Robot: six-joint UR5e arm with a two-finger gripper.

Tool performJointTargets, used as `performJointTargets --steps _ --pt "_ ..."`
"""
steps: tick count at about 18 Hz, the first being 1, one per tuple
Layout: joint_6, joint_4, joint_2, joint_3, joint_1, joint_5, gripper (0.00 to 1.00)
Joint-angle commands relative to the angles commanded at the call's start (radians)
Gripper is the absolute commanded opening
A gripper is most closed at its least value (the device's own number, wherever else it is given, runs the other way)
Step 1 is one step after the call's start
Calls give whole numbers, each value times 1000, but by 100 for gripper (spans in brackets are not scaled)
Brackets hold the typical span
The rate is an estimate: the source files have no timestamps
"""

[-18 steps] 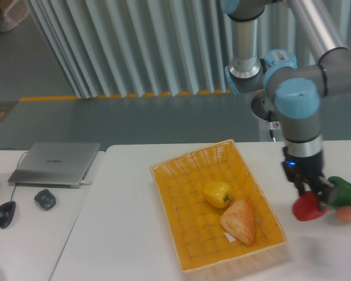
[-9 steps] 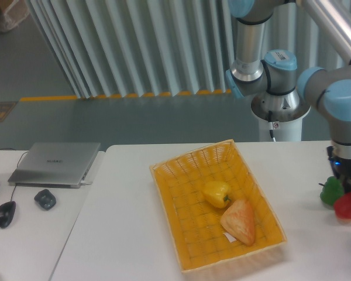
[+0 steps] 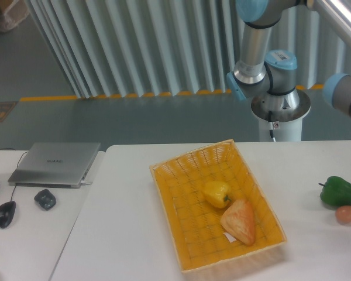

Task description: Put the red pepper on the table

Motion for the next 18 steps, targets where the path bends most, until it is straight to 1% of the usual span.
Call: performJointTargets --steps 2,3,4,5,10,11,18 --pt "10 0 3 -11 2 -6 38" --pt "11 5 6 -31 -1 -6 39" --pt "20 5 6 -37 -3 -6 39" --pt "46 6 6 -39 -4 -6 39" --pt "63 6 5 -39 -4 -3 46" --pt "59 6 5 -39 -4 -3 49" --pt "59 26 -3 -51 -6 4 49"
